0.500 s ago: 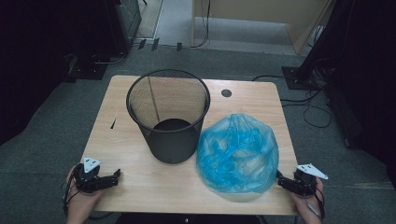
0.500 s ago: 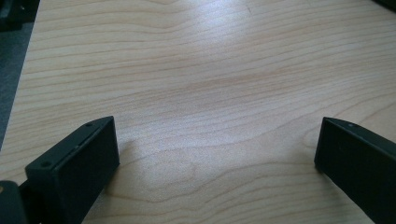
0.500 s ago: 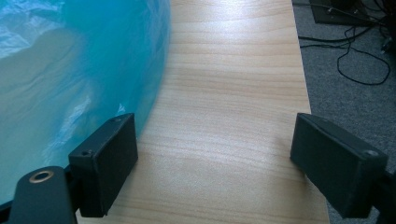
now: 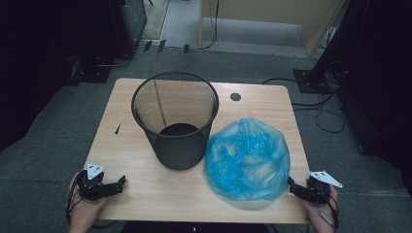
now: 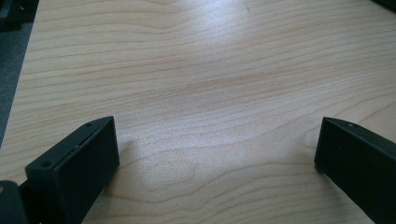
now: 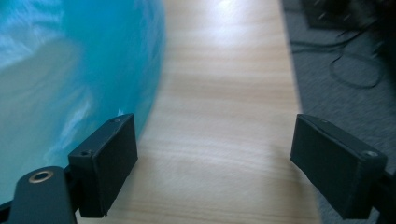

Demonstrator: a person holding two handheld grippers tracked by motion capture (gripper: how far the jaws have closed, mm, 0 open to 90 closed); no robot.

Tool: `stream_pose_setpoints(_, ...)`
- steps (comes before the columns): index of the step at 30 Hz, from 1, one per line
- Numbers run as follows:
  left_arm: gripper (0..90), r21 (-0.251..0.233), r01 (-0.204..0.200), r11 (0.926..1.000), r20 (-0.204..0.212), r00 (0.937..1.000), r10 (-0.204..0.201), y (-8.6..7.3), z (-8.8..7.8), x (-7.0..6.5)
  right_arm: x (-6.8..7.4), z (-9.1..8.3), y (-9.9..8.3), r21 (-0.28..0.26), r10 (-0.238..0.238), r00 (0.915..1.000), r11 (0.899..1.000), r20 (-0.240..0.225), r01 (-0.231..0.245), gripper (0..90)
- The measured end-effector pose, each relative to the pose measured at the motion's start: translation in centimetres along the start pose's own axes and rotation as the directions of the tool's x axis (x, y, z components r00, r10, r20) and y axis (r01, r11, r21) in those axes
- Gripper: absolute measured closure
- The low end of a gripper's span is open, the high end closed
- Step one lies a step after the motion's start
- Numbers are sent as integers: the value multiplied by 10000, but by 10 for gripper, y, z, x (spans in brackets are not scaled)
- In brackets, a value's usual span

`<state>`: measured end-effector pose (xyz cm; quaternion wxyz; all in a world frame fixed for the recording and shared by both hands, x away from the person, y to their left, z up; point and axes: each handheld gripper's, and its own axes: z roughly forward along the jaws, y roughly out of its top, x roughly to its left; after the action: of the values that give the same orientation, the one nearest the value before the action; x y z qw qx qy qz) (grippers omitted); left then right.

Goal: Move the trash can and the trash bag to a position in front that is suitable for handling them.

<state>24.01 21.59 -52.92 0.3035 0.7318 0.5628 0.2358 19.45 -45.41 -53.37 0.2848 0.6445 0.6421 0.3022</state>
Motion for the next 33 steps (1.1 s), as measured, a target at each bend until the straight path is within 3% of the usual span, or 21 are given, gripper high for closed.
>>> stream_pose_setpoints(5,2,0,-6,10000,-2,10000,6,0,0,0,-2,-13,5,-807,214,9996,9965,180,-199,150)
stream_pose_setpoints(9,1,0,-5,10000,-3,10000,5,0,0,0,-5,-34,19,-1657,836,9954,9820,-470,-903,150)
stream_pose_setpoints(12,2,1,3,10000,1,10000,-3,0,0,0,-5,-45,26,-1967,713,9965,9773,-440,-786,149)
stream_pose_setpoints(15,1,-1,4,10000,0,10000,-4,0,0,0,3,-60,38,-2369,355,9984,9705,-446,-451,149)
stream_pose_setpoints(20,1,-1,5,10000,-1,10000,-5,0,0,0,26,-71,56,-2748,-169,9954,9615,-945,-98,125)
stream_pose_setpoints(23,2,0,7,10000,1,10000,-7,0,0,0,46,-73,71,-2912,-669,9877,9564,-1410,232,74)
stream_pose_setpoints(29,2,0,-4,10000,-1,10000,4,0,0,0,78,-68,91,-3068,-1402,9748,9482,-1735,818,0)
stream_pose_setpoints(33,2,-1,-5,10000,-1,10000,5,0,0,0,99,-60,97,-3148,-1980,9592,9405,-2018,1279,0)
